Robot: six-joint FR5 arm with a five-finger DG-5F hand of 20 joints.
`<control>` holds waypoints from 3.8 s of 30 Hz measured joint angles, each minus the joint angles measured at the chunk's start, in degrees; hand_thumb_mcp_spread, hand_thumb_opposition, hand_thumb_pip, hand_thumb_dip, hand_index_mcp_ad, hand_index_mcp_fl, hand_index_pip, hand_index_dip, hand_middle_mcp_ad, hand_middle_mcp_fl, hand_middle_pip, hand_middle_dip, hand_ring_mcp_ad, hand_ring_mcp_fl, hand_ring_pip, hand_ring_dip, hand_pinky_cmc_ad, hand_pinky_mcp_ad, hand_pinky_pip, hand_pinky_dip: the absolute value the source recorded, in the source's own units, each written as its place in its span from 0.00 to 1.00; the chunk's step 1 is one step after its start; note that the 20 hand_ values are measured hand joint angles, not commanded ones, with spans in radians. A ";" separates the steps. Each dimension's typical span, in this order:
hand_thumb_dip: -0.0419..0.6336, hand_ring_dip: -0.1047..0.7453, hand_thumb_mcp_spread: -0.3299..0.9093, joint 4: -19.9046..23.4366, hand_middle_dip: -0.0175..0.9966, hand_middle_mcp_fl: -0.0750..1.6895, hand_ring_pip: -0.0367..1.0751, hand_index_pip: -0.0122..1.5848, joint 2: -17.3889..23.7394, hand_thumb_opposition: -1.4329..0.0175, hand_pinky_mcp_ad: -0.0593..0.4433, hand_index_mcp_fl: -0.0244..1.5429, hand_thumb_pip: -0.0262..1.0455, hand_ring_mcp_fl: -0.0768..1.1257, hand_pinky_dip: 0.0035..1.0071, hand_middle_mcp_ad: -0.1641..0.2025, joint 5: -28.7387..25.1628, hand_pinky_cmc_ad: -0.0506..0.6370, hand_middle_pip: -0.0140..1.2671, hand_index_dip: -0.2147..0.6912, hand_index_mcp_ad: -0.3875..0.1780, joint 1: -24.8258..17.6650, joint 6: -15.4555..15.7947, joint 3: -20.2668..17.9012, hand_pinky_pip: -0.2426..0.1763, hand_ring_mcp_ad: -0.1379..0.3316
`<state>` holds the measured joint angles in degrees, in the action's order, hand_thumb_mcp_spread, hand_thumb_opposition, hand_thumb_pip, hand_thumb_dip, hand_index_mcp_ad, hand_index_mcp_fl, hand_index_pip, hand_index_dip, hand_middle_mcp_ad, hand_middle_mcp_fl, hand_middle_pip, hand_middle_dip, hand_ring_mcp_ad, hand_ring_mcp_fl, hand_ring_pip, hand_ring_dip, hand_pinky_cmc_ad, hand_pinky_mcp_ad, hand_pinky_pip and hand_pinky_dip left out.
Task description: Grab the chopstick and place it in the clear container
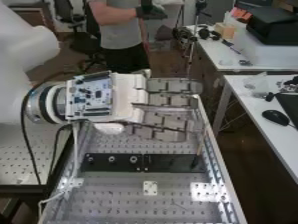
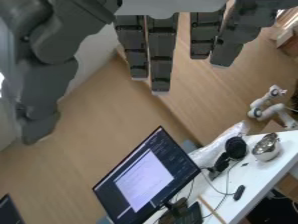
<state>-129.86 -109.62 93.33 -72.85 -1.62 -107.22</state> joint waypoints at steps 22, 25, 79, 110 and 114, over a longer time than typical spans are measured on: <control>0.47 0.17 0.57 -0.47 0.58 0.39 0.11 0.15 -11.44 0.46 0.45 0.36 0.67 0.21 0.32 0.64 -4.02 0.37 0.12 0.51 0.64 -0.68 -10.33 7.70 0.37 0.71; 0.47 0.19 0.57 -1.02 0.58 0.39 0.11 0.15 -12.29 0.46 0.45 0.40 0.66 0.20 0.31 0.63 -4.30 0.36 0.12 0.50 0.64 -0.86 -10.90 8.55 0.35 0.71; 0.52 0.31 0.67 -10.97 0.60 0.44 0.11 0.38 -21.51 0.44 0.46 0.34 0.56 0.36 0.17 0.63 -2.11 0.53 0.16 0.44 0.54 -3.91 -10.47 20.48 0.45 0.71; 0.52 0.38 0.72 -12.71 0.60 0.53 0.10 0.43 -23.65 0.42 0.44 0.51 0.50 0.46 0.17 0.63 -2.68 0.58 0.31 0.42 0.44 -3.46 -9.80 23.03 0.53 0.67; 0.52 0.38 0.72 -12.53 0.60 0.52 0.10 0.42 -23.76 0.42 0.45 0.51 0.49 0.46 0.17 0.62 -2.48 0.59 0.31 0.42 0.44 -3.24 -9.67 23.23 0.53 0.67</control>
<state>-142.40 -133.38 90.85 -76.09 -11.29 -83.99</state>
